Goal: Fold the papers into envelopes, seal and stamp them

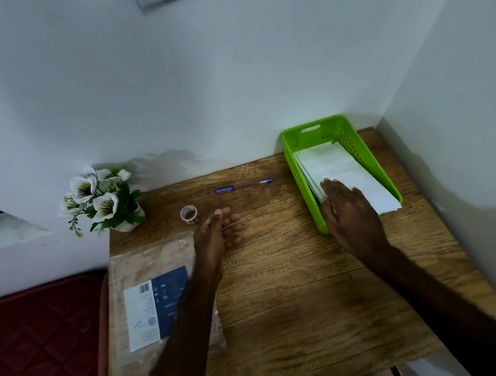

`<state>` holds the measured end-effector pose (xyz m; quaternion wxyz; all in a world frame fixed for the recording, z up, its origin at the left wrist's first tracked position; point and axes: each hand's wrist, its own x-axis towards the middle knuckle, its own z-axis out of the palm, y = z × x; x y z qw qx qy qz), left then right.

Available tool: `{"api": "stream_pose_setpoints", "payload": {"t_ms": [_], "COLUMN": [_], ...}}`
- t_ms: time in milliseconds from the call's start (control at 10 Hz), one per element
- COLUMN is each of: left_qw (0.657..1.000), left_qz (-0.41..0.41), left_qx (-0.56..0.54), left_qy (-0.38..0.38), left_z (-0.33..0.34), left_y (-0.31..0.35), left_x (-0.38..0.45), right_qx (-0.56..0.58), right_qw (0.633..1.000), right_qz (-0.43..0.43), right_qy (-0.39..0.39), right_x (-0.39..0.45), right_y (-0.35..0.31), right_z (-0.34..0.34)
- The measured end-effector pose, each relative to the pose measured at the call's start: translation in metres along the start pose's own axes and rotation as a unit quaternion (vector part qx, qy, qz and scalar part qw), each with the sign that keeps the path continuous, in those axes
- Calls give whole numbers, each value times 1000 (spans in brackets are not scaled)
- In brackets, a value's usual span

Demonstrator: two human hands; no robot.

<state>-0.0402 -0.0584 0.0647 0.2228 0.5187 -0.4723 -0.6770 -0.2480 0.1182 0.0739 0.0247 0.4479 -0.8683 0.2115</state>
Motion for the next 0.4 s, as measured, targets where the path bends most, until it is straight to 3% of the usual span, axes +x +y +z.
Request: {"api": "stream_pose_setpoints", "payload": {"t_ms": [200, 300, 400], "left_qw": [997, 975, 900], "left_qz": [55, 137, 244], "left_qx": [40, 157, 341], "left_qy": [22, 70, 116], "left_z": [3, 11, 15], "left_y": [-10, -17, -27], "left_x": [-2, -7, -1], "right_qx": [75, 100, 101], "right_qw": [990, 984, 984], "right_qz": [-51, -102, -135], "right_qy": [109, 104, 61], "right_x": [-10, -17, -16], "right_y": [-14, -34, -55], "right_z": [1, 5, 29]}}
